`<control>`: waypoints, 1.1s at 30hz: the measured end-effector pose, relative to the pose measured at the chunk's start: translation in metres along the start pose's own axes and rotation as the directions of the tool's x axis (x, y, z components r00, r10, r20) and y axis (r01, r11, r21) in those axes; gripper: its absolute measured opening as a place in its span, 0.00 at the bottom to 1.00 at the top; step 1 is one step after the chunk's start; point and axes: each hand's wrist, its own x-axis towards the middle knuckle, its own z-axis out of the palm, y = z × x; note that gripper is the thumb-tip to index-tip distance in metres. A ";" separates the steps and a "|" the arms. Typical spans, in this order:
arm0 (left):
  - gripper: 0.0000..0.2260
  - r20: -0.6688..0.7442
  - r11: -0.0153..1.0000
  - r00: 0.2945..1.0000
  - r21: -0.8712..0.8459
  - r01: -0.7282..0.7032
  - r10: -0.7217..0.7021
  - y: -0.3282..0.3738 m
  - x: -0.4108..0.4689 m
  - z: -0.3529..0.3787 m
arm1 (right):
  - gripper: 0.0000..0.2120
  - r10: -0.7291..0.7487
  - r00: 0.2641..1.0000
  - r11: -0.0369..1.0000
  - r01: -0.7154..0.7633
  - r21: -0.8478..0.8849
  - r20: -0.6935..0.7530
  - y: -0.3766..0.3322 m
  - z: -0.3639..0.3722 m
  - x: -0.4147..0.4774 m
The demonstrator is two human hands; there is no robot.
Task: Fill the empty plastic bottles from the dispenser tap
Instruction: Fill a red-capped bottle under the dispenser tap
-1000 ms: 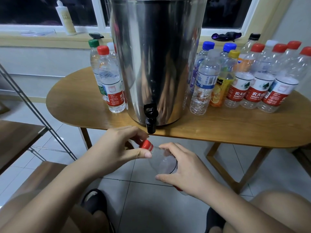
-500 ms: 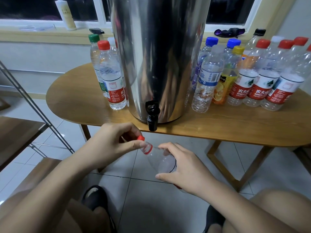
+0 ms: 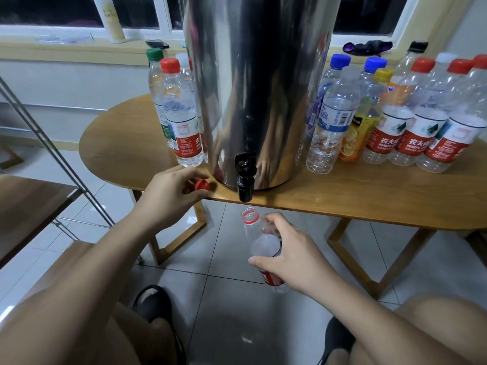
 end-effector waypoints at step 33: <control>0.16 -0.135 0.872 0.958 -0.396 -0.287 0.254 0.093 -0.018 -0.009 | 0.38 0.056 0.998 0.993 -0.055 0.103 -0.008 -0.013 0.009 0.010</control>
